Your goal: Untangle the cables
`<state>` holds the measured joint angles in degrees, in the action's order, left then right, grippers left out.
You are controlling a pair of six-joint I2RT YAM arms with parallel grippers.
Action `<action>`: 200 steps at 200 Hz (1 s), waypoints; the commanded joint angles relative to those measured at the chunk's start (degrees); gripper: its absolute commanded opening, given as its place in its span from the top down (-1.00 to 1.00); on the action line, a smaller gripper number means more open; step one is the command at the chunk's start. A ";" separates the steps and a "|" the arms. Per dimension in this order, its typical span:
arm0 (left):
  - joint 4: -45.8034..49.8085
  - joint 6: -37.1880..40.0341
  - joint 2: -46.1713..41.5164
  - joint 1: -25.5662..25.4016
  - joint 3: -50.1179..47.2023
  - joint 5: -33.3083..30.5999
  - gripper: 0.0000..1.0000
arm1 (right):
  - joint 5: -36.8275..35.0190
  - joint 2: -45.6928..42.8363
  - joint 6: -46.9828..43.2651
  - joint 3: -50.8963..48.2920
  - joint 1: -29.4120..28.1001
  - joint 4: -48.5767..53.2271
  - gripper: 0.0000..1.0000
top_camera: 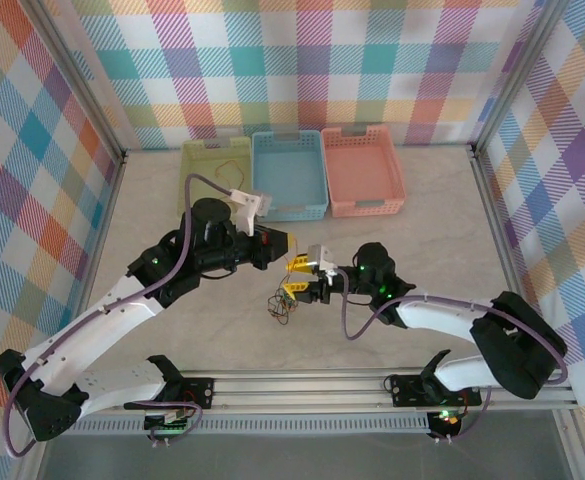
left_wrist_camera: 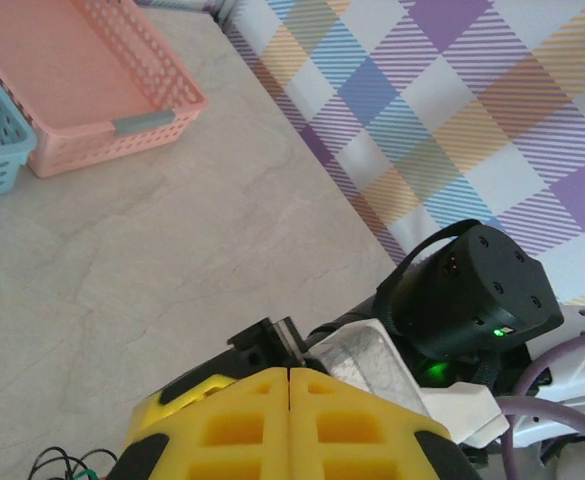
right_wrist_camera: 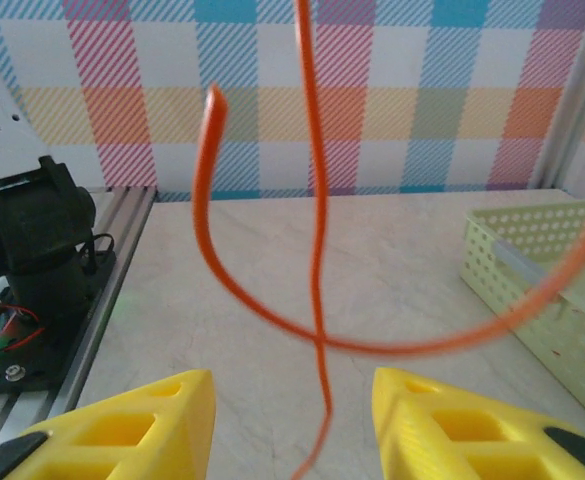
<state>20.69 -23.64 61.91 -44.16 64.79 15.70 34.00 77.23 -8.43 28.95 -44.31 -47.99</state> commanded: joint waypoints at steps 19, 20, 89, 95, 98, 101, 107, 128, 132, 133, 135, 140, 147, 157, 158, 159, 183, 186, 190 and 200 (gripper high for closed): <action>0.16 -1.25 1.51 -0.73 4.00 4.54 1.00 | 1.62 3.32 0.06 3.37 -0.99 -3.13 0.20; 0.24 -1.24 1.53 -0.74 4.14 4.66 1.00 | 1.61 3.34 0.02 3.34 -1.01 -3.10 0.20; 2.01 -1.05 1.81 -0.71 11.86 7.04 1.00 | 0.90 6.85 -0.27 2.52 -1.03 -4.14 0.45; 1.86 -1.28 1.90 -0.70 12.46 7.54 1.00 | 0.73 7.19 -0.36 2.54 -1.04 -4.06 0.46; 1.83 -1.42 1.90 -0.73 12.76 7.81 1.00 | 0.65 7.37 -0.41 2.56 -1.04 -4.12 0.47; 1.80 -1.44 1.98 -0.69 13.18 8.04 1.00 | 0.63 7.48 -0.51 2.50 -1.04 -4.09 0.49; 1.96 -1.55 1.95 -0.66 13.92 8.39 1.00 | 0.40 7.66 -0.77 2.43 -1.04 -3.94 0.49; 3.10 -0.87 1.85 -0.67 16.44 8.10 1.00 | -0.71 8.20 -1.31 2.03 -1.04 -3.16 0.51; 3.35 -0.67 1.71 -0.66 16.98 7.89 1.00 | -1.02 8.28 -1.45 1.95 -1.03 -2.83 0.51; 3.46 -0.64 1.72 -0.71 17.14 7.83 1.00 | -1.12 8.28 -1.52 1.93 -1.03 -2.65 0.51; 3.61 -0.52 1.66 -0.74 17.45 7.71 1.00 | -1.23 8.29 -1.62 1.97 -1.04 -2.38 0.51; 3.94 -0.26 1.53 -0.68 18.17 7.40 1.00 | -1.61 8.29 -1.90 1.97 -1.04 -1.89 0.51; 4.38 0.13 1.55 -0.74 19.16 7.00 1.00 | -2.20 8.29 -2.27 1.82 -1.04 -1.06 0.51; 5.01 0.58 1.54 -0.66 20.58 6.35 1.00 | -2.88 8.29 -2.79 1.49 -0.99 -0.58 0.50; 5.08 0.64 1.54 -0.66 20.65 6.31 1.00 | -2.97 8.29 -2.85 1.39 -0.97 -0.55 0.50; 5.12 0.71 1.55 -0.66 20.86 6.25 1.00 | -3.06 8.29 -2.88 1.34 -0.96 -0.54 0.50; 6.20 1.71 1.46 -0.73 23.20 4.98 1.00 | -5.41 8.11 -3.37 1.34 -0.90 1.67 0.50; 6.29 1.82 1.37 -0.73 23.37 4.89 1.00 | -5.72 8.11 -3.40 1.35 -0.94 1.89 0.50; 6.45 1.96 1.25 -0.74 23.60 4.67 1.00 | -6.06 8.11 -3.44 1.35 -0.95 2.09 0.50; 6.77 2.26 0.86 -0.74 24.24 3.73 1.00 | -7.01 8.19 -3.53 1.42 -0.90 2.59 0.50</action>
<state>25.89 -23.27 63.96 -44.16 86.46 21.32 29.54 85.17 -10.20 30.74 -45.04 -47.40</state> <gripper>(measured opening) 0.054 0.250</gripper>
